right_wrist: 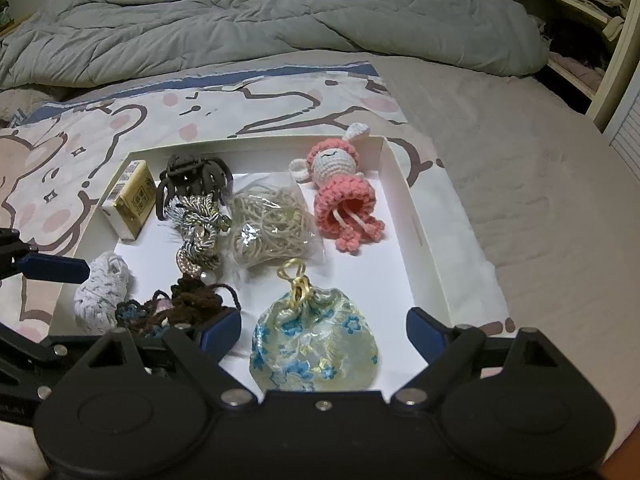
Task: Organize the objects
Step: 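Lower the scrunchie and pouch into the box and open both tools, then withdraw both open tools up and away from the box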
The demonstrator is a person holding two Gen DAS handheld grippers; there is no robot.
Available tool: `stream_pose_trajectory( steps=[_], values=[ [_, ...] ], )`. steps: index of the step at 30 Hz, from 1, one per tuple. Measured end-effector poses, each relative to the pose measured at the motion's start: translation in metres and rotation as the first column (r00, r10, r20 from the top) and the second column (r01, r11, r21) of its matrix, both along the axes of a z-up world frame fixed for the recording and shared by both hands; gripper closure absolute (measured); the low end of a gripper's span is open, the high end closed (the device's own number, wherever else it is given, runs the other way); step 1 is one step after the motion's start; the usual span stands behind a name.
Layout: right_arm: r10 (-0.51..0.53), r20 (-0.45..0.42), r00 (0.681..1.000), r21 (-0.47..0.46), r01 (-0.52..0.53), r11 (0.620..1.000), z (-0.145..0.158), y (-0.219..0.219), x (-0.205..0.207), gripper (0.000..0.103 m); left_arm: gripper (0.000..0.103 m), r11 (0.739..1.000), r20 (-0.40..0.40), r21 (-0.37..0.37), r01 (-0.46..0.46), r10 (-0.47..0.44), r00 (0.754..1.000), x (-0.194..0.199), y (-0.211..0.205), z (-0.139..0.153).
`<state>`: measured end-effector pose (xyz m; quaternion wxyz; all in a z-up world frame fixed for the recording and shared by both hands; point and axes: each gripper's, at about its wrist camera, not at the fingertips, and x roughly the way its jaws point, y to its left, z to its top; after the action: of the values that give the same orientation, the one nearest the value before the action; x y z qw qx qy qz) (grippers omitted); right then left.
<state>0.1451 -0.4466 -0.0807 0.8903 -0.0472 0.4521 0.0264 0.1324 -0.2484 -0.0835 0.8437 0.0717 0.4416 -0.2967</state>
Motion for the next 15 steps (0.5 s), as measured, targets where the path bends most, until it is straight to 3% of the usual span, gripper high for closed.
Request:
stream_pose_trajectory(
  steps=[15],
  values=[
    [0.022, 0.034, 0.999, 0.047, -0.024, 0.999, 0.024, 0.008, -0.015, 0.012, 0.025, 0.998, 0.02, -0.018, -0.063, 0.063, 0.998, 0.005, 0.02, 0.015]
  ],
)
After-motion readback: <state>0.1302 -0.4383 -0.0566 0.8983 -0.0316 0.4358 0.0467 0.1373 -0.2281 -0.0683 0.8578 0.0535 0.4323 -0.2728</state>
